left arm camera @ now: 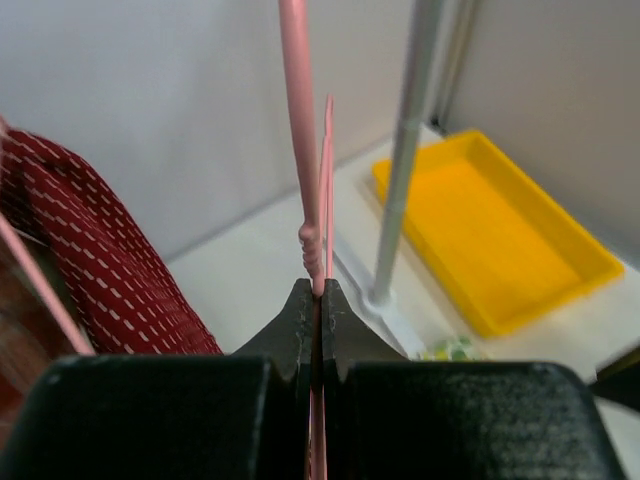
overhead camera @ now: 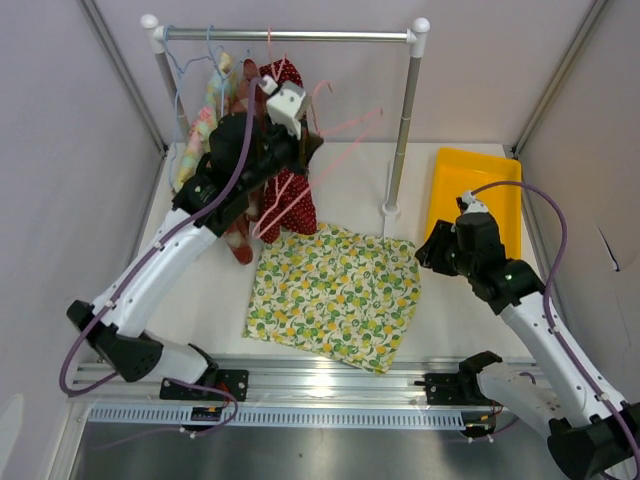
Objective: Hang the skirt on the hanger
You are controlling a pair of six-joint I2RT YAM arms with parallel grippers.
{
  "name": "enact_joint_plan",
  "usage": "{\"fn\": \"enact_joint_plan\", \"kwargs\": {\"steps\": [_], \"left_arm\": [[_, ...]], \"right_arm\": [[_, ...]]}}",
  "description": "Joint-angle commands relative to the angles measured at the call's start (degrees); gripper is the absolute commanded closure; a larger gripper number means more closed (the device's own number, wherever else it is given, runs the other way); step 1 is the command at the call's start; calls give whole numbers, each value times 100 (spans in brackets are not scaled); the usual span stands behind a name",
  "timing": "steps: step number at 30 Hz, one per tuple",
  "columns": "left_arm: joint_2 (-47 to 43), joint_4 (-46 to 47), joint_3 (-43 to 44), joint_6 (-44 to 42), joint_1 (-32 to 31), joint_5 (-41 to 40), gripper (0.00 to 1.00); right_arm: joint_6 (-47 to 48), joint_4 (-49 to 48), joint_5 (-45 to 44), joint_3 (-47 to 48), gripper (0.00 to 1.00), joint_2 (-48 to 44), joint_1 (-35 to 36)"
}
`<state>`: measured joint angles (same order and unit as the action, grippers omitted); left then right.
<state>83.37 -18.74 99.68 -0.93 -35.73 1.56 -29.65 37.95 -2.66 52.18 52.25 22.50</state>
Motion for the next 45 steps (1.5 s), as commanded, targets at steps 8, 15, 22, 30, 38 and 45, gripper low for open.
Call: {"fn": "enact_joint_plan", "kwargs": {"steps": [8, 15, 22, 30, 38, 45], "left_arm": [[-2368, 740, -3546, 1198, -444, 1952, 100], [-2941, 2232, -5589, 2289, -1147, 2813, 100], [-2748, 3596, -6838, 3134, -1797, 3122, 100], [-2335, 4677, -7638, 3661, -1877, 3447, 100], [-1606, 5882, -8271, 3960, -1920, 3729, 100], [-1157, 6190, -8360, 3925, -1929, 3544, 100]], "right_arm": [[275, 862, 441, 802, 59, -558, 192], [179, 1293, -120, 1004, 60, -382, 1088], [-322, 1443, -771, 741, 61, -268, 2406], [-1051, 1654, -1079, -13, 61, -338, 3540], [-1913, 1329, -974, -771, 60, -628, 4500], [-2308, 916, -851, -1201, 60, -453, 5149]]}}
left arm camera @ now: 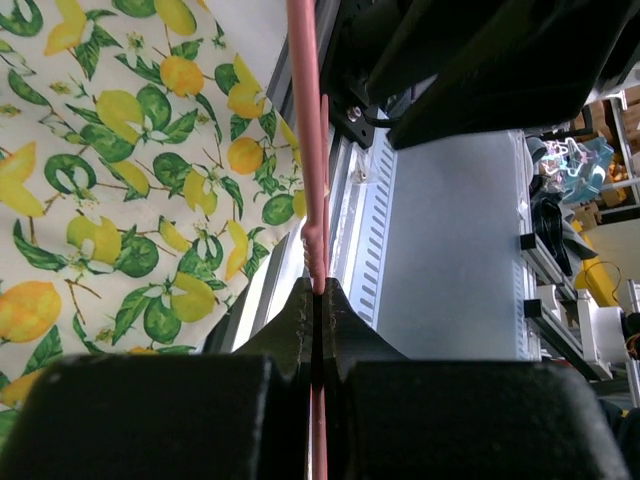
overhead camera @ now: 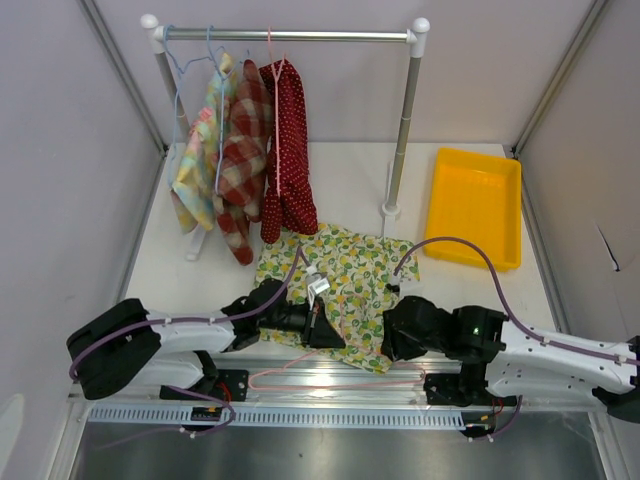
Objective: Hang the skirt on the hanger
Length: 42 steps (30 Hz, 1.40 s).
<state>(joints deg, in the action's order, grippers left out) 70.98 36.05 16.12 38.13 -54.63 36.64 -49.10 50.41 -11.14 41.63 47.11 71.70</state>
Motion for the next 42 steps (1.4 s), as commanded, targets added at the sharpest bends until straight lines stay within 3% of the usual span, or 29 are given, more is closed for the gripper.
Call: {"fn": "enact_joint_plan", "kwargs": {"steps": [1, 12, 18, 34, 37, 42], "left_arm": [[117, 745, -30, 19, -39, 27, 100], [399, 895, -4, -34, -39, -61, 100], [487, 947, -4, -60, -39, -78, 100], [803, 1361, -48, -34, -39, -96, 100], [847, 1369, -47, -60, -39, -96, 100], [961, 1483, -13, -69, -30, -131, 100]], "right_arm": [[-415, -365, -3, -190, 59, 87, 274], [-1179, -752, 190, -892, 51, -71, 617], [-1742, -1086, 68, -1200, 41, -79, 827], [-2965, -1508, -1065, -1886, 43, -264, 942], [-3026, -1587, -1329, -1842, 51, -211, 942], [-3035, -1561, -1549, -1685, 77, -115, 890]]}}
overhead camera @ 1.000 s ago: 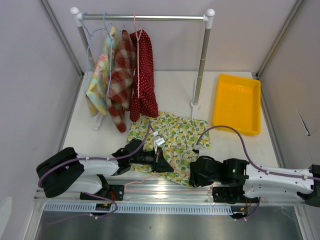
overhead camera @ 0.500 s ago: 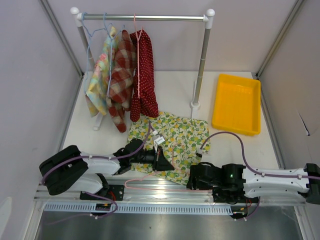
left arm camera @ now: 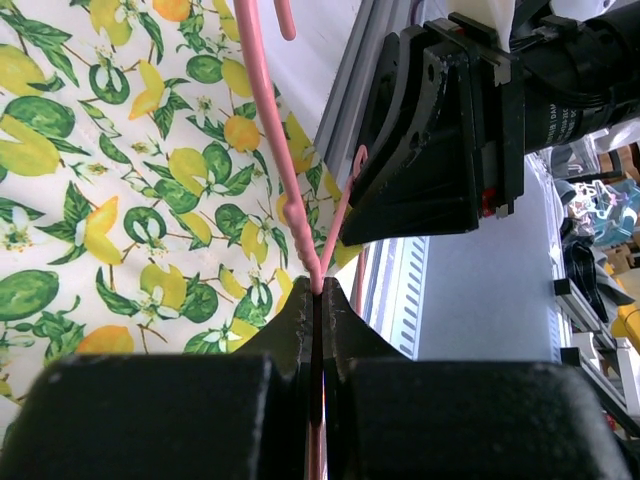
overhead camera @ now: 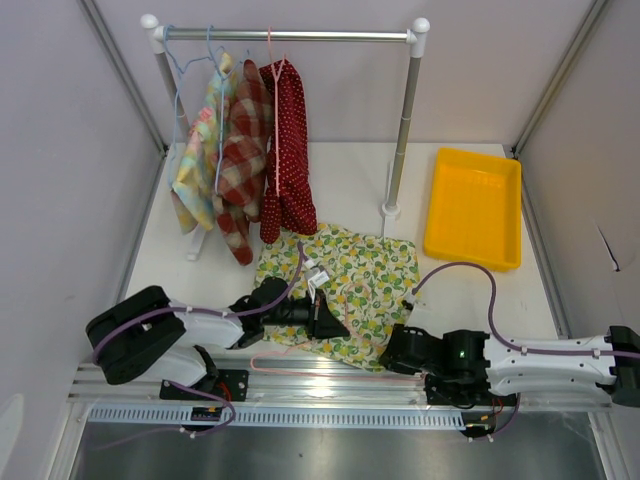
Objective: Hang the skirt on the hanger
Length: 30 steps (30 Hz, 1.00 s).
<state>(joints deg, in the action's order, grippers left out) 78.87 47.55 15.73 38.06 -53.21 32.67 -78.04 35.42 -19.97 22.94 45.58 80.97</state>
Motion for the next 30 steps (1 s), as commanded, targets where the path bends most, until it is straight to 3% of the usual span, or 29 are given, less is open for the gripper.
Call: {"fn": "enact_joint_plan", "kwargs": {"steps": [1, 3, 8, 18, 30], "left_arm": [[199, 334, 36, -71, -172, 249, 100], [243, 325, 79, -106, -163, 223, 100], [331, 202, 229, -281, -76, 187, 100], [357, -44, 396, -607, 302, 56, 100], [445, -44, 501, -633, 707, -322, 100]], "right_arm": [[-106, -27, -693, 228, 81, 30, -55], [8, 148, -719, 386, 88, 12, -125], [306, 693, -807, 755, 94, -286, -423], [1343, 1133, -447, 1617, 97, -551, -1495], [1739, 1089, -165, 2038, 98, -164, -1804]]}}
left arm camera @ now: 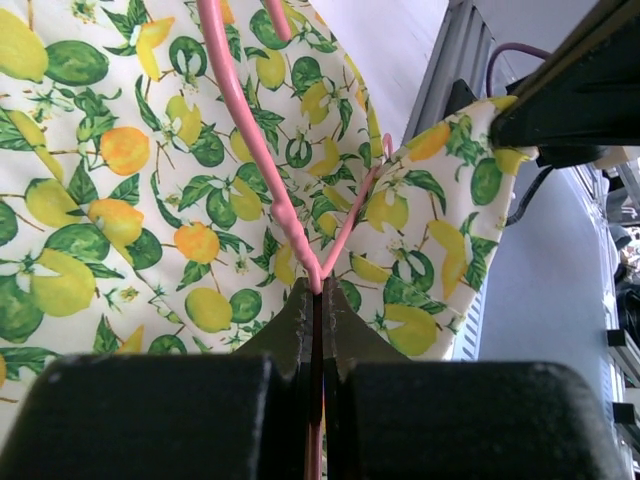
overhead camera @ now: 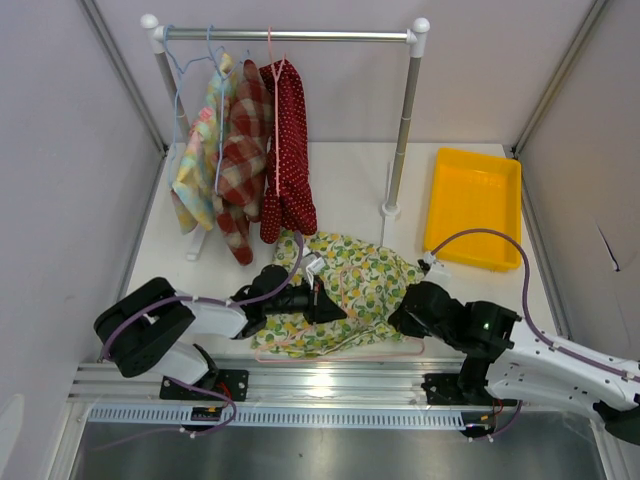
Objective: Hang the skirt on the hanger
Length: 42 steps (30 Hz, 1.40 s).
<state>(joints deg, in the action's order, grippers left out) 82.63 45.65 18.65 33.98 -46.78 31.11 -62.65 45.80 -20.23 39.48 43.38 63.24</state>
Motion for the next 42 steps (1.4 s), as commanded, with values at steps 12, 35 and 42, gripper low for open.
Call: {"fn": "enact_joint_plan", "kwargs": {"steps": [12, 35, 42], "left_arm": [[201, 445, 68, -84, 152, -1010, 100], [1089, 1983, -169, -5, 556, -1177, 100], [702, 1307, 348, -330, 644, -1529, 100]], "right_arm": [[1132, 34, 642, 894, 100, 13, -1735], [1959, 851, 1645, 1326, 100, -347, -3547], [1660, 1044, 1769, 649, 100, -848, -3390]]}}
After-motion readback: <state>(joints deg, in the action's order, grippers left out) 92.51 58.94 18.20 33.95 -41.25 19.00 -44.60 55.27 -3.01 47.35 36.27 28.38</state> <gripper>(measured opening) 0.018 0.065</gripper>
